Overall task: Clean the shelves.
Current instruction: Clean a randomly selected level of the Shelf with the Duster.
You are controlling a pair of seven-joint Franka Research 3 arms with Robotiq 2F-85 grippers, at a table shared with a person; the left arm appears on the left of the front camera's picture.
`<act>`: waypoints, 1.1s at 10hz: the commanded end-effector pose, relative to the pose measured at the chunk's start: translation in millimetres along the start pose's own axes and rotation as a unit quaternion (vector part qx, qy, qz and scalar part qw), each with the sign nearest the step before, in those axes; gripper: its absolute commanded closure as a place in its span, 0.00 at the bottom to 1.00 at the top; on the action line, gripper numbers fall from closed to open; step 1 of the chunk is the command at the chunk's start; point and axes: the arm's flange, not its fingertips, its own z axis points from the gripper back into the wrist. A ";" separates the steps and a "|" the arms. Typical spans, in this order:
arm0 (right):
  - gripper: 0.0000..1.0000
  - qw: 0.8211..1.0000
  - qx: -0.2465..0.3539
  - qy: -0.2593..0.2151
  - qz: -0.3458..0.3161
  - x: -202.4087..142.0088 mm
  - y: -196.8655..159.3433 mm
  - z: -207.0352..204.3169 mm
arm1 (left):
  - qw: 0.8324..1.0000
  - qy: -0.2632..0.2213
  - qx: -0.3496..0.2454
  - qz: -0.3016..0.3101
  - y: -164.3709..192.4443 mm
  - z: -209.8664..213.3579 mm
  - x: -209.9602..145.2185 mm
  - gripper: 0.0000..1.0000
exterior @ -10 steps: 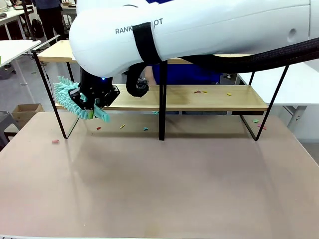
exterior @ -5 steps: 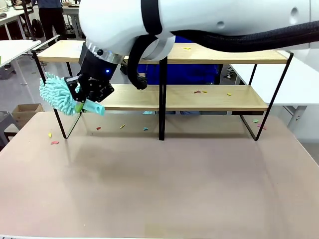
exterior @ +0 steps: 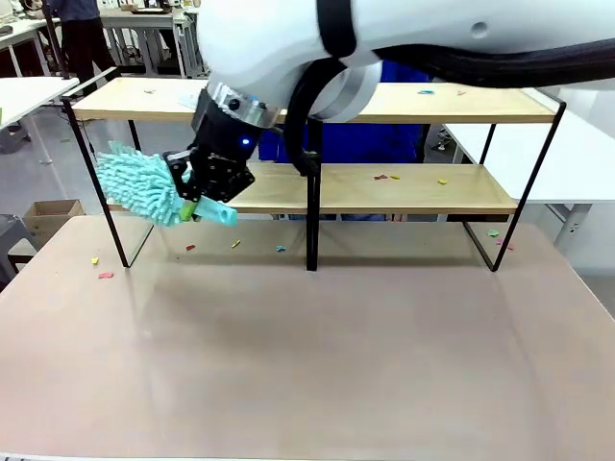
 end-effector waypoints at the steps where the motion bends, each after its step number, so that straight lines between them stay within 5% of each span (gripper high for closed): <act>1: 0.88 1.000 0.018 0.009 -0.003 -68.4 -44.8 62.8 | 1.000 -0.004 -0.005 -0.003 0.9 -0.4 -0.9 0.00; 4: 0.88 0.996 0.030 0.086 0.019 -166.0 -105.7 153.1 | 1.000 -0.004 -0.005 -0.003 0.9 -0.4 -0.9 0.00; 8: 0.88 0.987 0.087 -0.051 0.121 -201.0 -144.6 233.5 | 1.000 -0.004 -0.005 -0.003 0.9 -0.4 -0.9 0.00; 11: 0.88 0.953 0.126 -0.214 0.174 -217.7 -163.7 281.9 | 1.000 -0.004 -0.005 -0.003 0.9 -0.4 -0.9 0.00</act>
